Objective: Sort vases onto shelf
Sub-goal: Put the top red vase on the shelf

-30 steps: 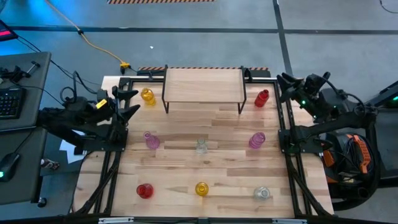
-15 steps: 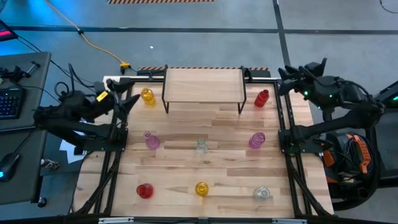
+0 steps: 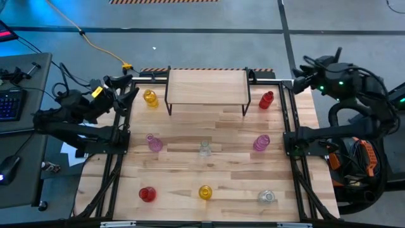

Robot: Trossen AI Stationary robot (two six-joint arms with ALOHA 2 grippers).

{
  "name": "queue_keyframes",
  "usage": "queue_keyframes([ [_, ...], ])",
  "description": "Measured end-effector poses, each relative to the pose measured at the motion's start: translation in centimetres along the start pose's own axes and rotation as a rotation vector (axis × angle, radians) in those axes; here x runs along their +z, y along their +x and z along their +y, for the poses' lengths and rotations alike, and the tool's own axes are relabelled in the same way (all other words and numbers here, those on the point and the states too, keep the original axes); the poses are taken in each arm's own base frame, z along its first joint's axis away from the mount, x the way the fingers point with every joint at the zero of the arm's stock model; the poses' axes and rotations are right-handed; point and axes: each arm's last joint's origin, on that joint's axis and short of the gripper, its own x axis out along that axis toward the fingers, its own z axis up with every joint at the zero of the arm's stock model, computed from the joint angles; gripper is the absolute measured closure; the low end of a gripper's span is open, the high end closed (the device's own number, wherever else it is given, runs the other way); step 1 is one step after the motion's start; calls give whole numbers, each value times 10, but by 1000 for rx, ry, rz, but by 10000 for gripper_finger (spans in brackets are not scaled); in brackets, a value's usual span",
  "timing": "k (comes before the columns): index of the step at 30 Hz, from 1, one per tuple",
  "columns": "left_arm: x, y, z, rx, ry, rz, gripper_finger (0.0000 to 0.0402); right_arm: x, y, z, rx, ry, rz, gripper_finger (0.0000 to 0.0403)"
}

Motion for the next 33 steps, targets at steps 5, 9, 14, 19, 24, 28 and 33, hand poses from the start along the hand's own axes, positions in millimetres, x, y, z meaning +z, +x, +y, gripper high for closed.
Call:
queue_keyframes([
  [5,-2,3,0,24,14,6,39,-2,20,12,56,-151,126,256],
  [9,-5,7,-1,36,27,20,39,1,41,21,61,-216,194,256],
  [14,-9,13,-5,31,37,45,39,2,70,24,12,-170,311,256],
  [19,-13,18,-8,31,51,65,39,-3,105,18,-45,-98,508,256],
  [24,-14,20,-9,32,54,72,39,-7,140,8,-99,-42,663,256],
  [28,-14,20,-9,32,64,72,39,-9,162,1,-89,-6,739,256],
  [33,-15,20,-9,32,74,77,39,-14,183,-6,-101,-20,823,256],
])
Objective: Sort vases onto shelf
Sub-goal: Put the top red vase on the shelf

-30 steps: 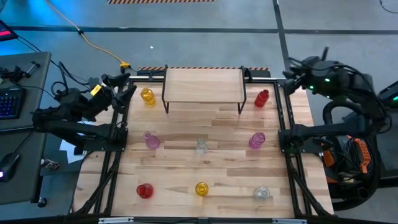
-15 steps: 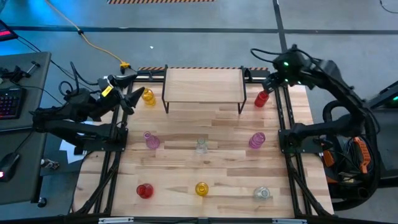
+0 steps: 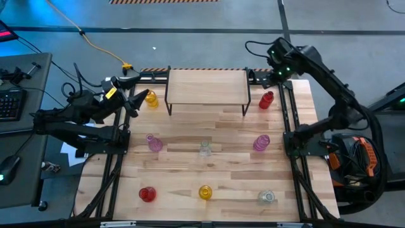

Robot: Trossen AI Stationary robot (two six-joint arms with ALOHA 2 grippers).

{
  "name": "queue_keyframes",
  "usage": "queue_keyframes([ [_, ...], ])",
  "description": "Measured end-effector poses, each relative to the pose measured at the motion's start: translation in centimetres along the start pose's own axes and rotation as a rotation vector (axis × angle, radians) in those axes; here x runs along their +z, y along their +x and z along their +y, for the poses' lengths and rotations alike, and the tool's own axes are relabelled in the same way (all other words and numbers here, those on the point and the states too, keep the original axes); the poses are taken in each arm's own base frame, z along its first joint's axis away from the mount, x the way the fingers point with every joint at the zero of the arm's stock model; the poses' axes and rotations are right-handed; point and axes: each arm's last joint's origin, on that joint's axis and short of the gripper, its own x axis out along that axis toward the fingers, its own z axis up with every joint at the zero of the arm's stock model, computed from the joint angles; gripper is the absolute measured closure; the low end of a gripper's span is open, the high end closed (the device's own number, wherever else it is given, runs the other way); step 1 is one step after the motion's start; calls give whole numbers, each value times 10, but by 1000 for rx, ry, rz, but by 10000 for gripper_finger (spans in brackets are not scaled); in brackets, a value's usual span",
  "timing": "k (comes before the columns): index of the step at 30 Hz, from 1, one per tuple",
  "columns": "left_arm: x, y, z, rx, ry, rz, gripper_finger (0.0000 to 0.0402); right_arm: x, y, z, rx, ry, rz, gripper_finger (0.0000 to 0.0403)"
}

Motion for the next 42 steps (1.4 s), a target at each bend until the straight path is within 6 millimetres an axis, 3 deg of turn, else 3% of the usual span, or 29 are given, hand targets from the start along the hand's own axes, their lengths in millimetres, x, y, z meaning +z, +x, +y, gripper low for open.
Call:
queue_keyframes([
  [7,-8,0,0,4,13,69,39,7,18,0,15,-47,66,256],
  [23,-11,3,-1,6,19,87,39,-13,90,3,17,-29,119,256],
  [32,-11,3,-1,7,19,87,39,-18,104,3,12,-30,139,256],
  [42,-11,3,-1,7,17,87,39,-17,105,-8,3,17,141,256],
])
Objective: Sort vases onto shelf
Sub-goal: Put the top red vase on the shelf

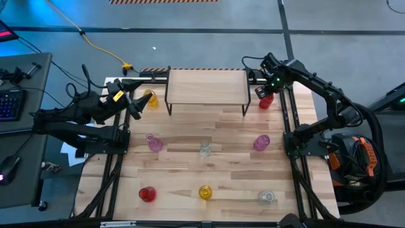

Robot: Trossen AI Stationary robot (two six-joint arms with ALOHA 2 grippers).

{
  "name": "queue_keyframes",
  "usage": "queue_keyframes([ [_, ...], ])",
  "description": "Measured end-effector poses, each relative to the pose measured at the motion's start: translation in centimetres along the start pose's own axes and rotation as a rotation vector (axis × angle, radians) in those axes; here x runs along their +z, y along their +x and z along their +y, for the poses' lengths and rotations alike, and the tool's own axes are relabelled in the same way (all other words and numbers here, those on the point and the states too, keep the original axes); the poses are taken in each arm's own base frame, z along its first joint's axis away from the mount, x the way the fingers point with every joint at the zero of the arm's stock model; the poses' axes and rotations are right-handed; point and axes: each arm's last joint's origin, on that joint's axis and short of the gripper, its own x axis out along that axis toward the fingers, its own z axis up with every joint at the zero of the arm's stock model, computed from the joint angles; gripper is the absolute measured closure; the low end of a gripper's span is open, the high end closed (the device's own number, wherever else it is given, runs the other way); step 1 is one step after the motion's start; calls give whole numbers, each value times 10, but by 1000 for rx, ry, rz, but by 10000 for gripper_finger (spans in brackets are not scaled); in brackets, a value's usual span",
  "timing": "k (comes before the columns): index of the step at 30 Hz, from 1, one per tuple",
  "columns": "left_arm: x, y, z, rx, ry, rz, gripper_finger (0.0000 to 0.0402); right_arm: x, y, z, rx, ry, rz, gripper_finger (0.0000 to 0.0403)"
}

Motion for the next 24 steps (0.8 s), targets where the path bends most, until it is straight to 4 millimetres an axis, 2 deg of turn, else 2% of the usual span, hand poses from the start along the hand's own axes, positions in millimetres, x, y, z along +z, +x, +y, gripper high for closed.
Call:
queue_keyframes([
  [14,0,0,0,0,1,0,39,1,0,2,3,17,-11,256],
  [24,0,0,0,0,3,1,39,1,0,3,3,104,-12,256],
])
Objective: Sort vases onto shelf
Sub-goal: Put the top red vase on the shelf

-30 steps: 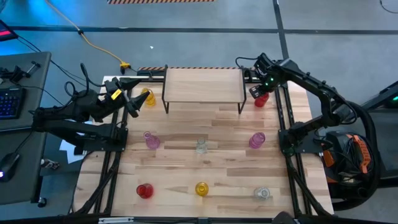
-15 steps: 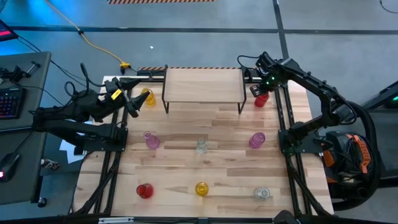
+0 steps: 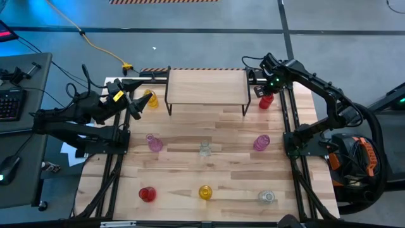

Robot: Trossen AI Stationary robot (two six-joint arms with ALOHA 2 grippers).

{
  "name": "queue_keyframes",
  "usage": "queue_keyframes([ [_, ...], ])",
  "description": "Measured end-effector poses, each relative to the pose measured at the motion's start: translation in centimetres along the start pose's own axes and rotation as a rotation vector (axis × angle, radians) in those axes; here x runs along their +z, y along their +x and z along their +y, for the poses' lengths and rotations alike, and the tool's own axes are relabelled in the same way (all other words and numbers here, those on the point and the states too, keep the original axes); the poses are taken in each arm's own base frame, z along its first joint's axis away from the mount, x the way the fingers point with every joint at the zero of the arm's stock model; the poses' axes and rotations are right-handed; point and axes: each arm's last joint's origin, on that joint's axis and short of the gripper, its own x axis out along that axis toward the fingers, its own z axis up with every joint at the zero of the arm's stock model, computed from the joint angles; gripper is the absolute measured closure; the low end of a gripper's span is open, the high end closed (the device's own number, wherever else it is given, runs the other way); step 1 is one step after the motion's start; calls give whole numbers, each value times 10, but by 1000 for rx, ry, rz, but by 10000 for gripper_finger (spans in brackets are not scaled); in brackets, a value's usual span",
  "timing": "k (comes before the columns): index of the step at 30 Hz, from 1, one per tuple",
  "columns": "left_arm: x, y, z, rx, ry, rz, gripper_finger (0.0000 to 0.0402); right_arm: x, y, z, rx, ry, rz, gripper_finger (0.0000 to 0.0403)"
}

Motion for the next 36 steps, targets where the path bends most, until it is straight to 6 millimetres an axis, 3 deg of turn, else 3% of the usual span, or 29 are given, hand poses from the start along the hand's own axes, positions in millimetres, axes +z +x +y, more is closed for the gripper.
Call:
queue_keyframes([
  [28,0,0,0,0,16,0,39,-1,0,4,-28,21,-9,256],
  [36,0,0,0,0,16,0,39,-2,0,3,-46,-58,-1,256],
])
